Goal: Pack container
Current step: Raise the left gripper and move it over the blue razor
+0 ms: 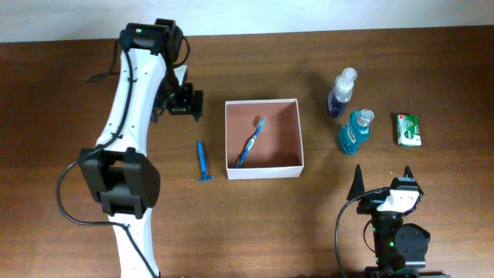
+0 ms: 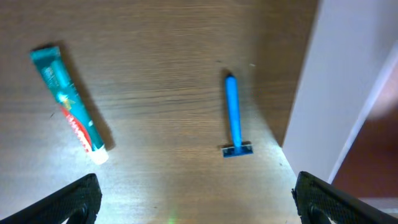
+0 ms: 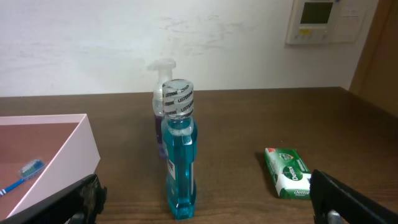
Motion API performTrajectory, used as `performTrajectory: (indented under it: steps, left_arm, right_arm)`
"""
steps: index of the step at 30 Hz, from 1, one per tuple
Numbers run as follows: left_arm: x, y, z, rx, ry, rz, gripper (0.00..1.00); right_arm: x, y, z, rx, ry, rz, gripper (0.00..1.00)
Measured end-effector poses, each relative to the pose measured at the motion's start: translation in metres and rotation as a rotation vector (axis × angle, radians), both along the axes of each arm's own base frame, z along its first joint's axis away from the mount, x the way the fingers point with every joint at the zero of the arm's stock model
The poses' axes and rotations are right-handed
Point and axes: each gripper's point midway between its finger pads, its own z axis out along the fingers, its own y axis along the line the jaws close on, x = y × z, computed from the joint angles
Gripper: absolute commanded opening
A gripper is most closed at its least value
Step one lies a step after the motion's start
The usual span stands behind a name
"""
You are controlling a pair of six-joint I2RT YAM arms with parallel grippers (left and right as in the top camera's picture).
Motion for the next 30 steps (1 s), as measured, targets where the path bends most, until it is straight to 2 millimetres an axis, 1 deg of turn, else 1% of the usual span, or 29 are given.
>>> performTrajectory:
  steps: [4,6,9,11,12,14,16,18,19,21,23,25,28,30]
  left_arm:
    - [0.002,0.009,0.0,0.007,-0.001,0.056,0.99]
    - [0.001,0.007,0.0,0.008,-0.001,0.063,0.99]
    - [-0.001,0.001,-0.001,0.009,0.005,0.05,0.99]
    - [-0.009,-0.004,-0.004,0.013,0.026,0.036,0.99]
    - [-0.018,-0.006,-0.006,0.017,0.049,0.027,0.99]
    - [-0.035,-0.006,-0.003,0.024,0.069,0.02,0.99]
    - [-0.051,-0.001,0.007,0.03,0.058,0.018,0.99]
    - [-0.053,0.0,0.018,0.015,-0.029,0.02,0.99]
    - [-0.059,0.002,0.031,0.003,-0.101,0.022,0.99]
    - [-0.061,0.001,0.042,-0.022,-0.188,0.026,0.99]
    - [-0.067,-0.001,0.047,-0.051,-0.25,0.034,0.99]
    - [-0.074,-0.002,0.043,-0.068,-0.265,0.047,0.99]
    - [-0.078,-0.003,0.021,-0.076,-0.245,0.07,0.99]
    - [-0.078,-0.004,0.002,-0.073,-0.217,0.08,0.99]
  right_arm:
    - [0.0,0.0,0.0,-0.001,0.0,0.0,0.98]
    - [0.0,0.0,0.0,0.0,0.0,0.0,0.98]
    - [0.0,0.0,0.0,0.001,0.0,0.0,0.98]
    - [0.0,0.0,0.0,0.0,0.0,0.0,0.98]
    - [0.0,0.0,0.0,-0.001,0.0,0.0,0.98]
    - [0.0,0.0,0.0,-0.001,0.0,0.0,0.98]
    - [0.0,0.0,0.0,0.0,0.001,0.0,0.98]
    - [0.0,0.0,0.0,0.0,0.001,0.0,0.98]
    - [0.0,0.0,0.0,0.0,0.002,0.0,0.98]
    - [0.0,0.0,0.0,0.0,0.001,0.0,0.98]
    - [0.0,0.0,0.0,0.0,0.001,0.0,0.98]
    - [0.0,0.0,0.0,0.0,0.001,0.0,0.99]
    - [0.0,0.0,0.0,0.0,0.001,0.0,0.98]
    - [0.0,0.0,0.0,0.0,0.001,0.0,0.98]
